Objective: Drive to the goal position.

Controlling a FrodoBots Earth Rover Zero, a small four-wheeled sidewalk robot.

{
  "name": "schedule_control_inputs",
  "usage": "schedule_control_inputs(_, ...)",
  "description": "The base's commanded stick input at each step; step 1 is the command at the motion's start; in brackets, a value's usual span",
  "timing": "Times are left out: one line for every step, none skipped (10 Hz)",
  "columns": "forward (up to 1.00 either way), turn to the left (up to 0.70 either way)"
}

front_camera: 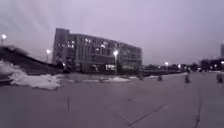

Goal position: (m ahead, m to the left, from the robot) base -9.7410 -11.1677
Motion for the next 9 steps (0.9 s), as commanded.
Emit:
schedule_control_inputs(1.0, -0.27)
schedule_control_inputs(1.0, -0.27)
schedule_control_inputs(1.0, -0.27)
schedule_control_inputs(1.0, -0.27)
schedule_control_inputs(1.0, -0.27)
schedule_control_inputs(1.0, -0.27)
schedule_control_inputs(1.0, -0.1)
schedule_control_inputs(0.68, 0.0)
schedule_control_inputs(0.0, 0.0)
